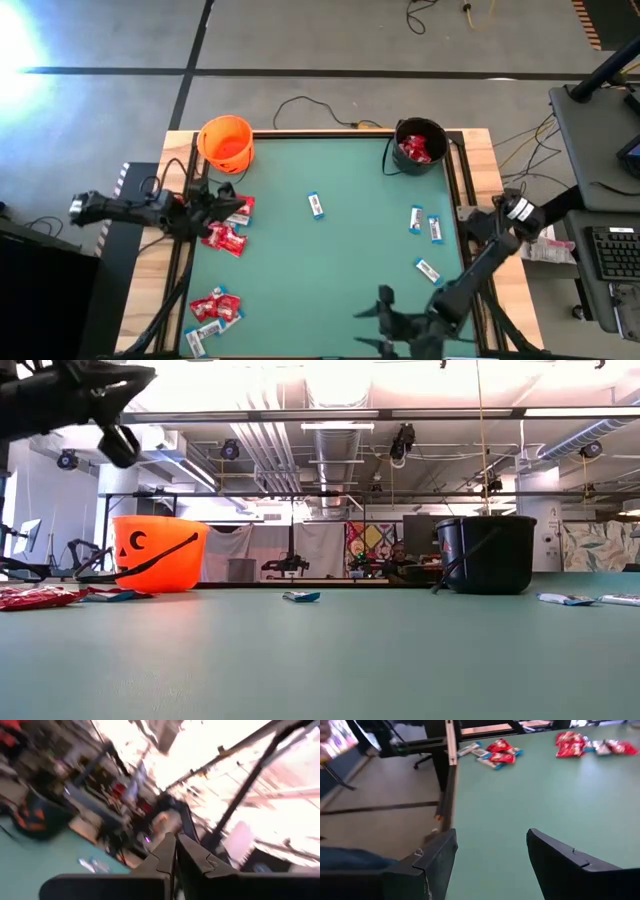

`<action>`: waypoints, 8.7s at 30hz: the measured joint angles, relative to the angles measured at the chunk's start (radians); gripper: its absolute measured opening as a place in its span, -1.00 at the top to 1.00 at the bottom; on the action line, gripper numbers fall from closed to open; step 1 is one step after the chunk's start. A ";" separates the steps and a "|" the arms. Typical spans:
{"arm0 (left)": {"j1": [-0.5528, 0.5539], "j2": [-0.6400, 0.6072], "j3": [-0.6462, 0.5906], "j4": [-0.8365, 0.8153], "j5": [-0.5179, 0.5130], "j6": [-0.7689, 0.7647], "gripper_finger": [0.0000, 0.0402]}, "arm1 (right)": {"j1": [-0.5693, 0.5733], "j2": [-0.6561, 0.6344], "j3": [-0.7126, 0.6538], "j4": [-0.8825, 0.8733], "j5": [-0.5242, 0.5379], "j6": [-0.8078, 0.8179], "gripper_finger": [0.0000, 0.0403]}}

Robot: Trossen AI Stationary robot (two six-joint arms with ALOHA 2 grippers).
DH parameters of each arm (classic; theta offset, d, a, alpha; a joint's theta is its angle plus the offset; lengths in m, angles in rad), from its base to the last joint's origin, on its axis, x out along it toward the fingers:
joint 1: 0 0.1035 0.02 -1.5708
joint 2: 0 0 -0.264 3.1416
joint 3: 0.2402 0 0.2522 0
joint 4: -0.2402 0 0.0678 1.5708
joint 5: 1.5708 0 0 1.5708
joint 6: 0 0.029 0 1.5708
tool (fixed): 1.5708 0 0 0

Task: Sort candy by brand, put in halloween buckets
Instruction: Put the red candy into the black bucket

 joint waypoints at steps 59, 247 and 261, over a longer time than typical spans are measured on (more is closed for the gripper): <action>-0.795 1.572 1.265 -1.672 0.535 -0.842 1.00 | 0.220 0.007 -0.002 0.002 0.212 0.205 -0.16; -0.291 1.956 0.848 0.147 -0.592 -0.153 0.23 | -0.142 -0.547 -0.657 -0.026 -0.092 0.053 -0.29; -0.287 1.838 0.891 0.036 -0.503 -0.049 0.23 | -0.366 -0.203 -0.544 0.083 -0.105 -0.034 -0.60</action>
